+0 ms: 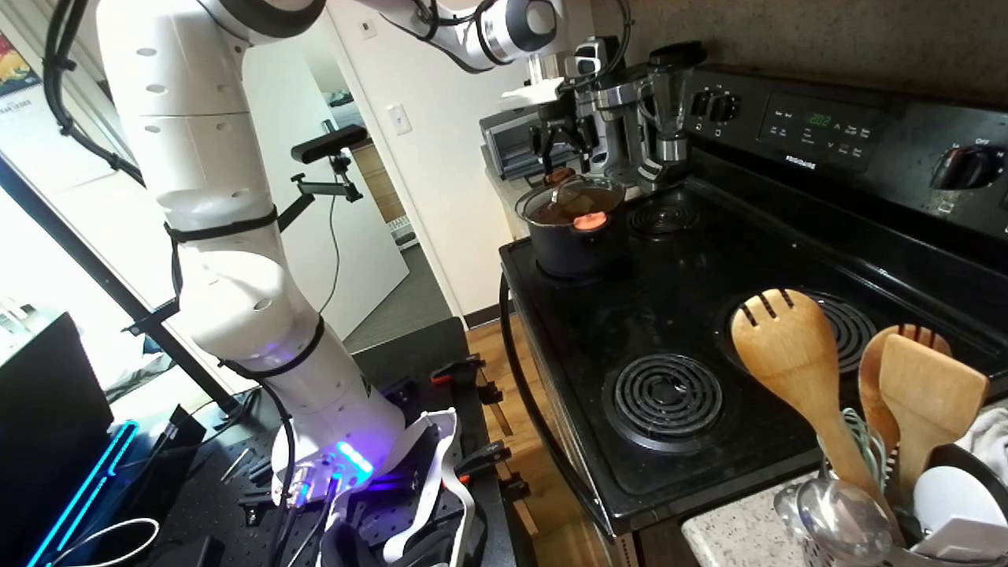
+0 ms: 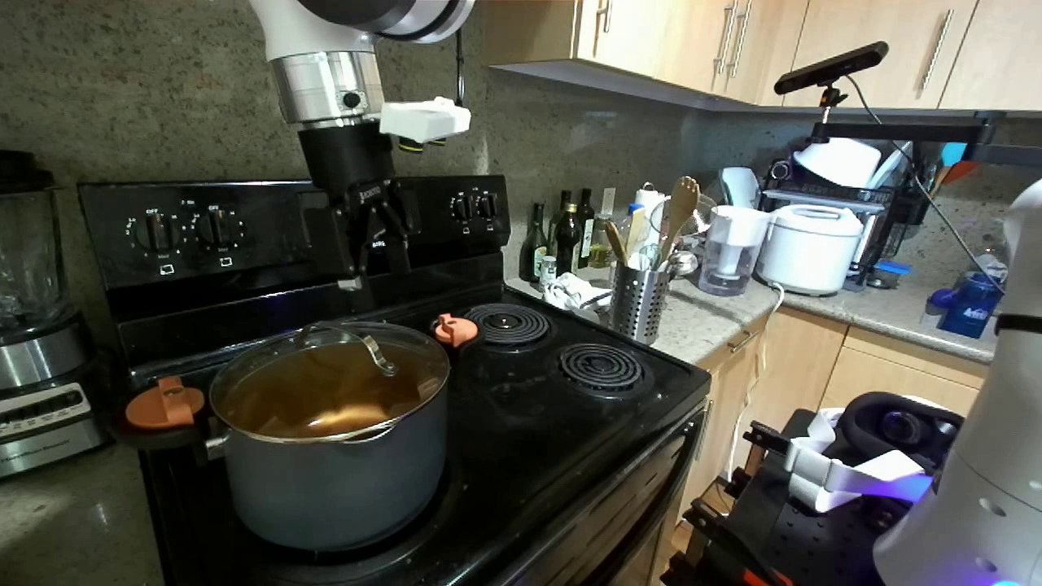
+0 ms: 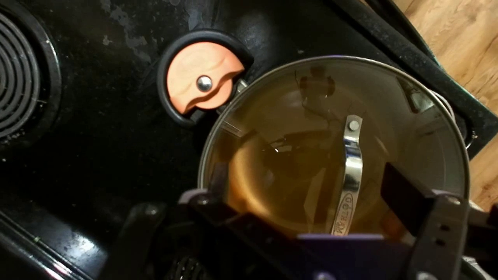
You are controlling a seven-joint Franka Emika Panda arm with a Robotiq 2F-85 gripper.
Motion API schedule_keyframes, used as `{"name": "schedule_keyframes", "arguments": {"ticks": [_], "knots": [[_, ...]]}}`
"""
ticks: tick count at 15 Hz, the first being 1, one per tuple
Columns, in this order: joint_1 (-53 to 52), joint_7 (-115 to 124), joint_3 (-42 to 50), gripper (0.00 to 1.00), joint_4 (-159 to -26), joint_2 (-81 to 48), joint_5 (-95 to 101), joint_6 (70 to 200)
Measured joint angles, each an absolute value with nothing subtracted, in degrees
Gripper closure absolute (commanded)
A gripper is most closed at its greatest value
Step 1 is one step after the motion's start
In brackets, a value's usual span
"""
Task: Uncover the pot and put the lid on the stovetop
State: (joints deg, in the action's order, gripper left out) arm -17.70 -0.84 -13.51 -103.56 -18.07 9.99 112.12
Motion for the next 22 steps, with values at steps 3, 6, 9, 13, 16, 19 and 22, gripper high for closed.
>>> {"name": "schedule_keyframes", "arguments": {"ticks": [3, 6, 9, 13, 16, 19, 22], "knots": [[-17.4, -0.8, -13.2, 0.00, -103.5, -18.6, 9.7, 112.1], [-17.7, -0.8, -13.3, 0.00, -103.3, -18.9, 9.5, 112.1], [-18.0, -0.8, -14.1, 0.00, -102.8, -18.9, 9.2, 112.1], [-18.8, -0.9, -14.8, 0.00, -102.5, -18.9, 9.1, 113.7], [-19.2, -1.0, -15.0, 0.00, -102.6, -19.4, 9.1, 115.9], [-19.3, -1.0, -15.2, 0.00, -102.6, -20.4, 9.1, 117.2], [-19.4, -1.0, -15.3, 0.00, -102.6, -21.5, 9.1, 118.0]]}}
